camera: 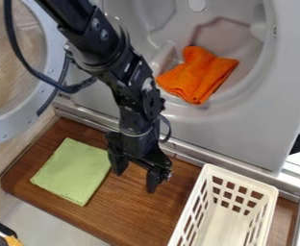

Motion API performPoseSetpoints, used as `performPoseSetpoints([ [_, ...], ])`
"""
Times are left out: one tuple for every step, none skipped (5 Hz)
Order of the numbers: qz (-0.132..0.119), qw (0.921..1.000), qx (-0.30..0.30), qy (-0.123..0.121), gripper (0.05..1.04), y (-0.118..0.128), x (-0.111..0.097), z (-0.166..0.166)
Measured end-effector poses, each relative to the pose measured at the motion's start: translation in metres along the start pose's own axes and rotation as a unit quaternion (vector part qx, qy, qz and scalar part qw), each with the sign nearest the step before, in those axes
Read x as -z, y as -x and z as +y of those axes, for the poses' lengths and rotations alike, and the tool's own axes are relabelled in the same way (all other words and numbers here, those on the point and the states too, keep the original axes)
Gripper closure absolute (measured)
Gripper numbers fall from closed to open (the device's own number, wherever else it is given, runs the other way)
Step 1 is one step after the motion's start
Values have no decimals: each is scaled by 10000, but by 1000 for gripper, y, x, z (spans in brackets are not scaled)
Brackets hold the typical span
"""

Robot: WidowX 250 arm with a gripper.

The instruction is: Move the white basket to the middle of the table

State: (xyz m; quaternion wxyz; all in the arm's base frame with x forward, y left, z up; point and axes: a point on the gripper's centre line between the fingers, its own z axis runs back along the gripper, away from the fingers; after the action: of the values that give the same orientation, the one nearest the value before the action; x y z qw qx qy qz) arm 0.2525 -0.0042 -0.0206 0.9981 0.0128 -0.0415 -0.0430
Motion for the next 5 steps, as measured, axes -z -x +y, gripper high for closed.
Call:
performPoseSetpoints([
  [130,9999,-34,-15,84,4,3,0],
  [288,9983,-426,-289,84,6,-16,9],
  [170,9990,-421,-35,84,0,-30,-7],
  [-66,9992,-75,387,84,-5,-43,-43],
  [95,9983,296,498,84,-9,-26,-86],
])
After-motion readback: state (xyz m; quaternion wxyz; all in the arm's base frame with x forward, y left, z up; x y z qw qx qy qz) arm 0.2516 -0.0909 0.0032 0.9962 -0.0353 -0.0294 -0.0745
